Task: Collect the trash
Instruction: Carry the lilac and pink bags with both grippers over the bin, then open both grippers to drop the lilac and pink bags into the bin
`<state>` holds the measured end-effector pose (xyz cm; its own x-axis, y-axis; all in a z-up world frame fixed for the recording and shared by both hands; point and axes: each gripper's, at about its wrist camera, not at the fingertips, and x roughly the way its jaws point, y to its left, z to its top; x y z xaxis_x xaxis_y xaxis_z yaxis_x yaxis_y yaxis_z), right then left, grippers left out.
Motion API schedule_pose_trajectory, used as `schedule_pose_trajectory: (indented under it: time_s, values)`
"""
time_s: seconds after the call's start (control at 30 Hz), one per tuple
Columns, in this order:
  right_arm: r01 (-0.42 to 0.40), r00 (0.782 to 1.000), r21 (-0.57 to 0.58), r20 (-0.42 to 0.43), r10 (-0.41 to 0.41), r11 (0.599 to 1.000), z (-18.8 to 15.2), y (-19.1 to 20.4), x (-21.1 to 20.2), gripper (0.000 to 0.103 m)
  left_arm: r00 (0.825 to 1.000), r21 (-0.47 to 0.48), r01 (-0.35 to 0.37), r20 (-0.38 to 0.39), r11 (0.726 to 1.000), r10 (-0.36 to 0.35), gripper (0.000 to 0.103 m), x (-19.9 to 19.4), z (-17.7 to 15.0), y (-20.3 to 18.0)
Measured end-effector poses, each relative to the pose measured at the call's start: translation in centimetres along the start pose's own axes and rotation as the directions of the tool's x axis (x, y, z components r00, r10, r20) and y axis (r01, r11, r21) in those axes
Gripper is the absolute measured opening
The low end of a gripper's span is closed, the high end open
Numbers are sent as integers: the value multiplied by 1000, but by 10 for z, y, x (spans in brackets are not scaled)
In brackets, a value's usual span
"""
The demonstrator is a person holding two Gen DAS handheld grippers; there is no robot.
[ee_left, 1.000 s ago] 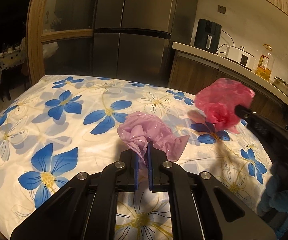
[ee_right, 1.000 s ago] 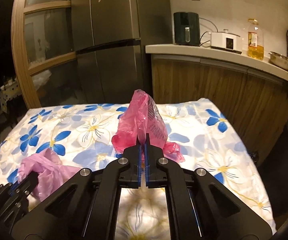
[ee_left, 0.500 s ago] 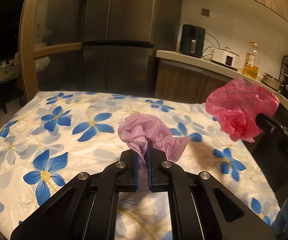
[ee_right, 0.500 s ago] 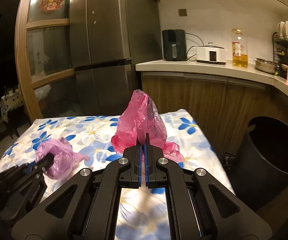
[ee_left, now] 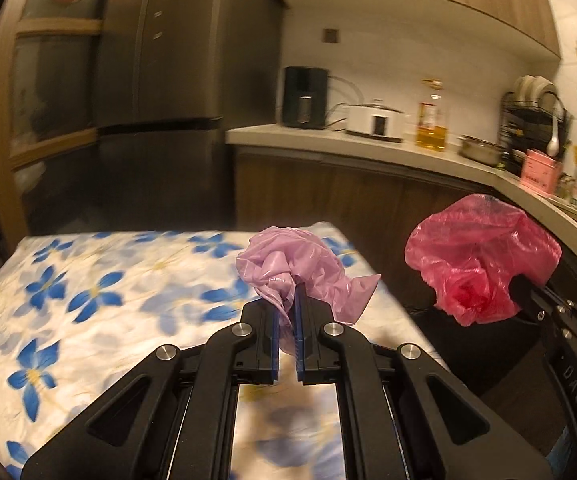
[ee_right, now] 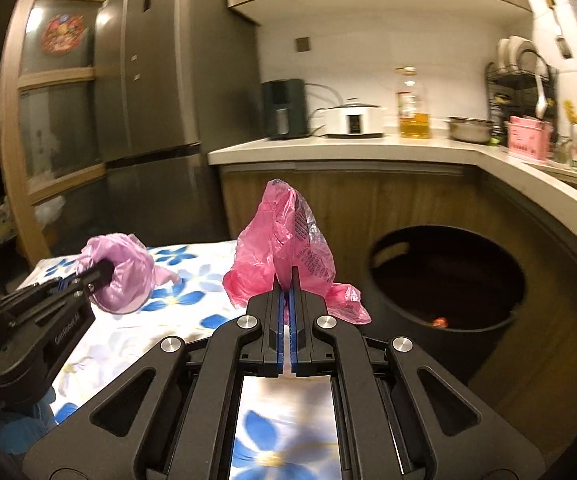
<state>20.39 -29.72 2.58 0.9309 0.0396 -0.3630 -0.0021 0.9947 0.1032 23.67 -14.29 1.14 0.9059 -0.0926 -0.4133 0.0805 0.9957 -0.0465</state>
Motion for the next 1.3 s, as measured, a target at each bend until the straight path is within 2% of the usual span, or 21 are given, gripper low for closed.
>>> schedule_pose_trajectory:
  time_s: [0.2, 0.37, 0.67, 0.87, 1.3]
  values:
    - [79, 997, 43, 20, -80, 996, 2, -45, -13, 2, 996, 43, 83, 20, 996, -84, 5, 3, 12, -48]
    - [139, 989, 70, 42, -142, 988, 5, -78, -24, 2, 986, 62, 162, 39, 985, -165, 5, 4, 23, -83]
    - [218, 972, 129, 62, -227, 967, 15, -128, -28, 2, 953, 132, 288, 60, 949, -297, 5, 12, 37, -147]
    - [238, 967, 141, 63, -248, 961, 20, -145, -21, 2, 927, 153, 361, 52, 920, -373, 5, 26, 38, -169]
    - [233, 970, 157, 28, -240, 960, 23, -162, 8, 2, 914, 158, 402, -16, 902, -404, 6, 62, 34, -185]
